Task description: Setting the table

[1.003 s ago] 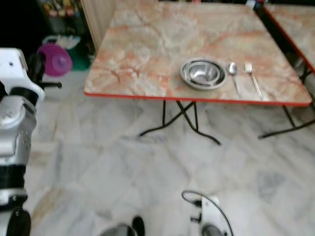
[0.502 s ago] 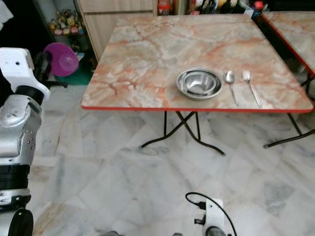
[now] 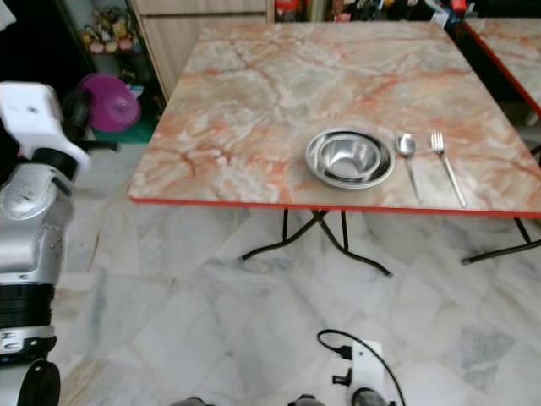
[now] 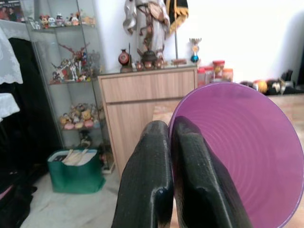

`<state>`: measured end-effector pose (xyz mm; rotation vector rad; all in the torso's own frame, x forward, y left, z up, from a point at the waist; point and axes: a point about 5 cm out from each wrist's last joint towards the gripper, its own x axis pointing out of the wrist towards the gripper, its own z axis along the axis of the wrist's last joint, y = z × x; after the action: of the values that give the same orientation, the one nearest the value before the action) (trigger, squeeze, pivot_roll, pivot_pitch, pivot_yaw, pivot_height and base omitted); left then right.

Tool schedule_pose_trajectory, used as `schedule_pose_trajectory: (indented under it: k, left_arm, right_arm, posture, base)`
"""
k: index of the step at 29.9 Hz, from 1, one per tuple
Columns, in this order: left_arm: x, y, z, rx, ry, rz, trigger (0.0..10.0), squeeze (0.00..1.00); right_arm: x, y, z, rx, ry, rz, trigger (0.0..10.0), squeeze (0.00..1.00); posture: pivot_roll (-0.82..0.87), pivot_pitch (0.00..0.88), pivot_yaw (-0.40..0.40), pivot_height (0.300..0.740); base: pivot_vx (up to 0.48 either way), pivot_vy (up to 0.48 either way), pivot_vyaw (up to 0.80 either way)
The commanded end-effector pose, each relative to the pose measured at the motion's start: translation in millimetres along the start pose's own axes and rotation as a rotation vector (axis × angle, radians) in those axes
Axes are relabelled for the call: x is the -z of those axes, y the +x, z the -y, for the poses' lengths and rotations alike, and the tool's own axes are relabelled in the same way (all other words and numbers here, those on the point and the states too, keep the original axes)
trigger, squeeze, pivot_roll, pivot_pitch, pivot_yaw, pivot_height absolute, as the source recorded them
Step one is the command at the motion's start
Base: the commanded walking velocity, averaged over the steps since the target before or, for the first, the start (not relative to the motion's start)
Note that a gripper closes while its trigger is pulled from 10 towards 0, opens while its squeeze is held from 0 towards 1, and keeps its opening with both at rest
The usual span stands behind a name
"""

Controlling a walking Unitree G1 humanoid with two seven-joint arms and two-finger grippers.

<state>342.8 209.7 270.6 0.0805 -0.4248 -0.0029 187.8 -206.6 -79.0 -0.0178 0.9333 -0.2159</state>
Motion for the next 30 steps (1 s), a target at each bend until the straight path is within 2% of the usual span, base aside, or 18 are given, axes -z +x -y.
schedule_pose_trajectory:
  k: [1, 16, 24, 30]
  left_arm:
    - [-7.2, -1.0, -8.0, -0.016, 0.004, 0.027, 10.0, 0.00]
    - [-6.5, -1.9, -2.8, 0.020, -0.002, 0.021, 10.0, 0.00]
    - [-5.5, -1.7, -0.9, 0.034, -0.005, 0.016, 10.0, 0.00]
    - [-5.1, -2.2, -0.7, 0.033, -0.001, 0.016, 10.0, 0.00]
  right_arm:
    - [4.3, -0.8, -10.7, -0.024, 0.000, -0.022, 10.0, 0.00]
    - [3.3, -0.7, -9.4, -0.018, 0.002, -0.017, 10.0, 0.00]
    - [2.7, -0.4, -9.0, -0.029, -0.007, -0.021, 10.0, 0.00]
    - [3.2, -0.3, -8.6, -0.029, -0.015, -0.029, 10.0, 0.00]
  posture:
    - [0.07, 0.163, -0.006, 0.736]
    - [0.07, 0.174, -0.010, 0.736]
    - [0.07, 0.178, -0.012, 0.736]
    - [0.07, 0.175, -0.013, 0.736]
  base:
    - [0.345, 0.000, 0.00]
    - [0.344, 0.000, 0.00]
    - [0.356, 0.000, -0.44]
    - [0.360, 0.000, 0.00]
